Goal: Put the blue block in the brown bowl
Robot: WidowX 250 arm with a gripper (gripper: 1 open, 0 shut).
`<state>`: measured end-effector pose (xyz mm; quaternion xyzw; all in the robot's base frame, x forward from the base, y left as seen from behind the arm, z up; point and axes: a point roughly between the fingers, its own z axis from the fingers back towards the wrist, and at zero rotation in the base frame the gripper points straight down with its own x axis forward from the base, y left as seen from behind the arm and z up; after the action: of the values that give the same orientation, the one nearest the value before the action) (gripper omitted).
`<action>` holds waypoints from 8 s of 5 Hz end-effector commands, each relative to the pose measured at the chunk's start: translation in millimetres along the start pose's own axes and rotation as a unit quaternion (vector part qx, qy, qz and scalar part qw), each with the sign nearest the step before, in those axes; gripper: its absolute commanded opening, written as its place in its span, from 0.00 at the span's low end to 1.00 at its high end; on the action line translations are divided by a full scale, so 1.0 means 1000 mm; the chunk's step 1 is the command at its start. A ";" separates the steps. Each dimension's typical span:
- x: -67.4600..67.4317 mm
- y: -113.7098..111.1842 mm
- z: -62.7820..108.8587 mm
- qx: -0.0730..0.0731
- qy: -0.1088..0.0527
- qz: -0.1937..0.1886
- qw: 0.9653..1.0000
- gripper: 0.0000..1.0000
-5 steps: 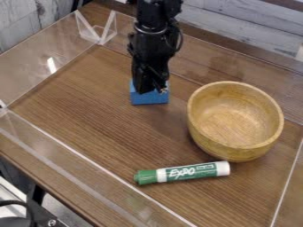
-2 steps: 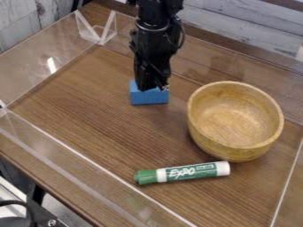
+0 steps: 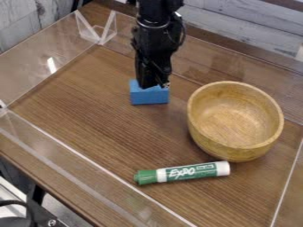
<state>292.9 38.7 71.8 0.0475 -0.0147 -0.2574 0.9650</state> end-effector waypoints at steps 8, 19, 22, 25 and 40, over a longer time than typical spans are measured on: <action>0.020 0.017 0.006 0.027 -0.065 -0.053 0.996 1.00; 0.029 0.021 -0.004 0.011 -0.066 -0.066 0.996 1.00; 0.030 0.021 0.004 0.011 -0.061 -0.066 0.996 0.00; 0.031 0.023 -0.001 0.006 -0.062 -0.069 0.996 1.00; 0.065 -0.029 0.040 0.015 -0.048 -0.025 0.998 0.00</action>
<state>323.2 -21.1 82.4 0.0379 -0.0191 -0.2841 0.9579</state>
